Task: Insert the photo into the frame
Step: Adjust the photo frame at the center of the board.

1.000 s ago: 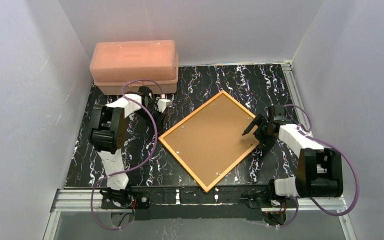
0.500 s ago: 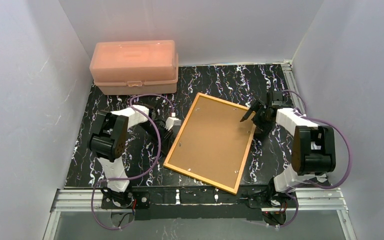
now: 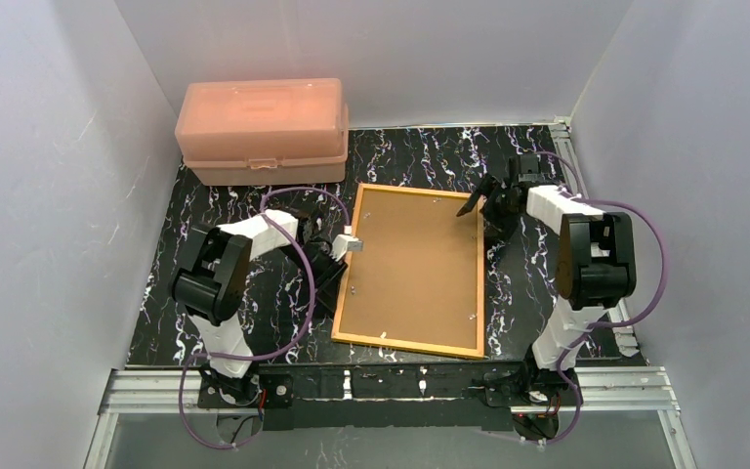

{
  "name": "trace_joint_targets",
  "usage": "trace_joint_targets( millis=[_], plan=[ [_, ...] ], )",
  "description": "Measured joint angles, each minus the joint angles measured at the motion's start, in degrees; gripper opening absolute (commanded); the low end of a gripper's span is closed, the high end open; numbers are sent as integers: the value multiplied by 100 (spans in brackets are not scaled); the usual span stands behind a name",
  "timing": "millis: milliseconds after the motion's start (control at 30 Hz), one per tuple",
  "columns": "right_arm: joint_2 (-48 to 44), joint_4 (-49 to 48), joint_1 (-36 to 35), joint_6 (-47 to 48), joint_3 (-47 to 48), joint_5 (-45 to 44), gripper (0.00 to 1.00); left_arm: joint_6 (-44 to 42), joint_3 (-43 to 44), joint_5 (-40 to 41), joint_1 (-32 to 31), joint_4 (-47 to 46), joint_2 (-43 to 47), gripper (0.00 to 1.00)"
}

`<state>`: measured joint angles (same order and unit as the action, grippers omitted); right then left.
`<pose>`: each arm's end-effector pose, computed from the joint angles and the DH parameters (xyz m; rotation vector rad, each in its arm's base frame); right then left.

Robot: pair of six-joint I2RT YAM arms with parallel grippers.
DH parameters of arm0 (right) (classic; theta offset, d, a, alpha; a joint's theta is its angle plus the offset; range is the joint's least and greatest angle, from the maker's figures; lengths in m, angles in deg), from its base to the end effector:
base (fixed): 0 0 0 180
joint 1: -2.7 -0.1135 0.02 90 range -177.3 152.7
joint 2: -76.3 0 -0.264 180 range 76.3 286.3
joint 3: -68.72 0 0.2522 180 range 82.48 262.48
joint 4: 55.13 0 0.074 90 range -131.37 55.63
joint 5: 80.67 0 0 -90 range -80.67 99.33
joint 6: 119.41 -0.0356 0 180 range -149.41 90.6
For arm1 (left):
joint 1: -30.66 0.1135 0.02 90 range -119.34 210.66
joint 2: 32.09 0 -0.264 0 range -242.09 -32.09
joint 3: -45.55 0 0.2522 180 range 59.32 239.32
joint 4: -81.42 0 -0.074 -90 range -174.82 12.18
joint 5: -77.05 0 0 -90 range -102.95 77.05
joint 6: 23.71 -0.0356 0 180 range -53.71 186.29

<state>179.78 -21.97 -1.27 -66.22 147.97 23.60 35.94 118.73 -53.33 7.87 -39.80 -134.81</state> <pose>0.3685 0.0344 0.1753 0.6522 2.5543 0.5776 0.2681 -0.1377 0.1456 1.3028 2.5704 -1.0546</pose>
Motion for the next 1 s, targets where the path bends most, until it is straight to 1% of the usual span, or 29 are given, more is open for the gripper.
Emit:
trace_joint_targets(
  millis=[133,233,300,367,433,500,600,733,867,1000],
  plan=[
    [2,188,-57,140,374,-201,99,33,87,-85,72,208,92,27],
    [-343,247,-68,212,463,-402,99,-4,256,-323,289,503,116,29],
    [-787,315,-72,216,439,-525,99,9,378,-468,527,638,116,33],
    [-1287,286,-105,197,348,-584,99,129,452,-588,726,664,116,43],
    [-1818,146,-203,120,127,-608,99,341,470,-719,837,610,101,46],
    [-2238,-72,-496,-2,-212,-608,99,669,472,-890,872,527,48,46],
    [-2503,-466,-1381,-262,-800,-505,99,1237,461,-1106,872,186,-175,42],
    [-2363,-1075,-2586,-684,-1495,-321,99,1843,229,-1152,872,-385,-361,32],
    [-2203,-1637,-3261,-1132,-1843,-332,99,2260,-116,-1106,872,-861,-369,24],
    [-1812,-2317,-3799,-1530,-1853,-382,99,2505,-284,-1032,872,-1121,-372,21]
  ],
)
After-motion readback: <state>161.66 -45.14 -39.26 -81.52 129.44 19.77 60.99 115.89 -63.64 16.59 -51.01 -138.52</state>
